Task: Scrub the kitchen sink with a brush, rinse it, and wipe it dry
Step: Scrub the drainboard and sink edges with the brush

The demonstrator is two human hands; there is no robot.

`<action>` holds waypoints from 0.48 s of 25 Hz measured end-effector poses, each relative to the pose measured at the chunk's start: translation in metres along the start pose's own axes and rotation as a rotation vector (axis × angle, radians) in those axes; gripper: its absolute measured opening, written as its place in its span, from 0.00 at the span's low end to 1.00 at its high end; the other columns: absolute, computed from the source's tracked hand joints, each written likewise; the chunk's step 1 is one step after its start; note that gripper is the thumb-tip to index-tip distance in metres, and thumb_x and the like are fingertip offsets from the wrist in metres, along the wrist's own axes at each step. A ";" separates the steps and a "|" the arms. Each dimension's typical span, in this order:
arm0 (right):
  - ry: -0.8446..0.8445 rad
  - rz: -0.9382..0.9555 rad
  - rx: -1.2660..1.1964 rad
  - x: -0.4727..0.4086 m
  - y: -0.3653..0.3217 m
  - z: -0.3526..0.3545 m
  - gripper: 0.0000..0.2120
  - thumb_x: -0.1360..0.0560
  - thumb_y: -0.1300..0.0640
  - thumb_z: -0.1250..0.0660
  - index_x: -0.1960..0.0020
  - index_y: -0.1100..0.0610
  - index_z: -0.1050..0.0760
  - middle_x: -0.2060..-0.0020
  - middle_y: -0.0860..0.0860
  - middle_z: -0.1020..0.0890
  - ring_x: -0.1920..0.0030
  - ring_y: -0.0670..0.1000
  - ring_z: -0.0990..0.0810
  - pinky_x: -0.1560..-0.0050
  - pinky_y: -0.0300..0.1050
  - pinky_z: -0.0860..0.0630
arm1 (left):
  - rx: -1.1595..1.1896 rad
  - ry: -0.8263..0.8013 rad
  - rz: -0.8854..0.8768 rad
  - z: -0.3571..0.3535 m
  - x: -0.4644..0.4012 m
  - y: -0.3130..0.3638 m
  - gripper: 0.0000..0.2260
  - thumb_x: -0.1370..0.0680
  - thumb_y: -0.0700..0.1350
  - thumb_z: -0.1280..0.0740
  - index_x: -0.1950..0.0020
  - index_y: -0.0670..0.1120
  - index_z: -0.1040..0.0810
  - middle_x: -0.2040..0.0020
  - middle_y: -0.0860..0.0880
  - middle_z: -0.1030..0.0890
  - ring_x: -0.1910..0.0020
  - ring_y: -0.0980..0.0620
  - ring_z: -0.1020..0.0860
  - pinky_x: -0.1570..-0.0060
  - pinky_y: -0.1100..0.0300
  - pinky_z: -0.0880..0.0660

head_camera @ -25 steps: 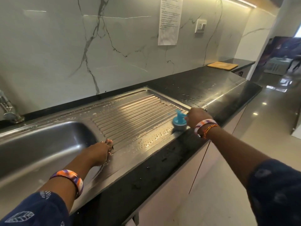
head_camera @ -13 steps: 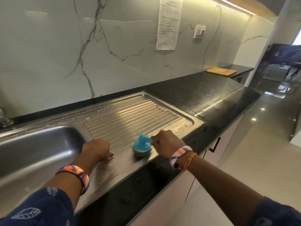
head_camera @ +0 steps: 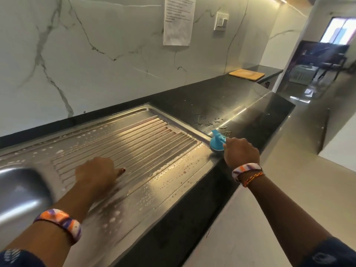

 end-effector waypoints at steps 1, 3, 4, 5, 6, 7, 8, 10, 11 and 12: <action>-0.004 0.008 -0.020 -0.012 0.000 -0.003 0.16 0.21 0.51 0.41 0.40 0.58 0.24 0.51 0.56 0.18 0.52 0.56 0.18 0.51 0.49 0.21 | 0.059 -0.030 -0.035 -0.005 -0.018 0.010 0.23 0.24 0.64 0.40 0.44 0.46 0.26 0.46 0.46 0.22 0.47 0.48 0.23 0.47 0.54 0.26; -0.030 0.047 -0.057 -0.038 -0.011 -0.011 0.16 0.21 0.51 0.41 0.39 0.57 0.24 0.50 0.56 0.18 0.51 0.56 0.18 0.50 0.49 0.21 | 0.093 -0.110 -0.058 -0.014 -0.053 0.022 0.35 0.26 0.66 0.40 0.29 0.43 0.36 0.27 0.41 0.35 0.30 0.43 0.34 0.35 0.48 0.32; -0.037 0.066 -0.076 -0.050 -0.022 -0.014 0.16 0.21 0.51 0.41 0.38 0.56 0.24 0.48 0.56 0.18 0.50 0.56 0.18 0.50 0.49 0.22 | 0.080 -0.136 -0.059 -0.018 -0.070 0.022 0.39 0.27 0.67 0.40 0.26 0.42 0.40 0.24 0.41 0.42 0.26 0.42 0.40 0.31 0.48 0.36; -0.045 0.091 -0.081 -0.065 -0.036 -0.018 0.16 0.21 0.51 0.42 0.38 0.55 0.24 0.47 0.56 0.18 0.49 0.56 0.19 0.50 0.48 0.23 | 0.072 -0.163 -0.058 -0.021 -0.087 0.020 0.40 0.27 0.67 0.40 0.25 0.41 0.41 0.23 0.41 0.45 0.25 0.42 0.43 0.29 0.48 0.39; -0.050 0.126 -0.073 -0.080 -0.052 -0.022 0.15 0.21 0.51 0.42 0.38 0.54 0.24 0.47 0.56 0.19 0.48 0.56 0.19 0.51 0.46 0.24 | 0.071 -0.197 -0.065 -0.025 -0.103 0.018 0.41 0.28 0.68 0.39 0.26 0.41 0.40 0.23 0.41 0.44 0.25 0.42 0.43 0.28 0.48 0.39; -0.050 0.177 -0.057 -0.095 -0.072 -0.028 0.15 0.20 0.51 0.42 0.38 0.54 0.24 0.47 0.56 0.19 0.48 0.56 0.19 0.53 0.45 0.25 | 0.073 -0.244 -0.078 -0.029 -0.114 0.019 0.41 0.29 0.68 0.39 0.27 0.41 0.38 0.24 0.41 0.42 0.26 0.43 0.41 0.29 0.49 0.39; -0.051 0.232 -0.033 -0.111 -0.093 -0.034 0.15 0.20 0.51 0.42 0.38 0.54 0.24 0.48 0.56 0.19 0.49 0.57 0.19 0.54 0.44 0.26 | 0.078 -0.289 -0.095 -0.032 -0.123 0.021 0.39 0.30 0.69 0.38 0.30 0.41 0.34 0.26 0.41 0.38 0.29 0.43 0.36 0.31 0.51 0.36; -0.067 0.313 0.007 -0.146 -0.138 -0.052 0.15 0.20 0.52 0.43 0.38 0.55 0.25 0.47 0.58 0.20 0.48 0.59 0.20 0.53 0.47 0.25 | 0.060 -0.325 -0.122 -0.030 -0.135 0.028 0.33 0.31 0.68 0.35 0.39 0.43 0.27 0.38 0.44 0.26 0.42 0.47 0.27 0.42 0.55 0.29; -0.080 0.347 0.022 -0.162 -0.162 -0.063 0.15 0.20 0.52 0.43 0.38 0.55 0.25 0.46 0.59 0.21 0.46 0.60 0.21 0.51 0.48 0.25 | 0.044 -0.327 -0.128 -0.028 -0.140 0.033 0.30 0.31 0.67 0.34 0.43 0.44 0.26 0.45 0.47 0.24 0.48 0.49 0.26 0.46 0.57 0.28; -0.094 0.385 0.029 -0.178 -0.187 -0.074 0.15 0.20 0.53 0.43 0.38 0.56 0.26 0.46 0.59 0.21 0.46 0.61 0.21 0.50 0.49 0.25 | 0.018 -0.323 -0.138 -0.025 -0.142 0.039 0.29 0.32 0.67 0.33 0.44 0.45 0.25 0.49 0.49 0.24 0.50 0.50 0.26 0.48 0.58 0.27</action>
Point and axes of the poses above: each hand's wrist, its own x-axis away from the middle knuckle, its own z-axis out of the back of the hand, y = z × x, the point moved 10 cm from there along -x, towards the middle knuckle
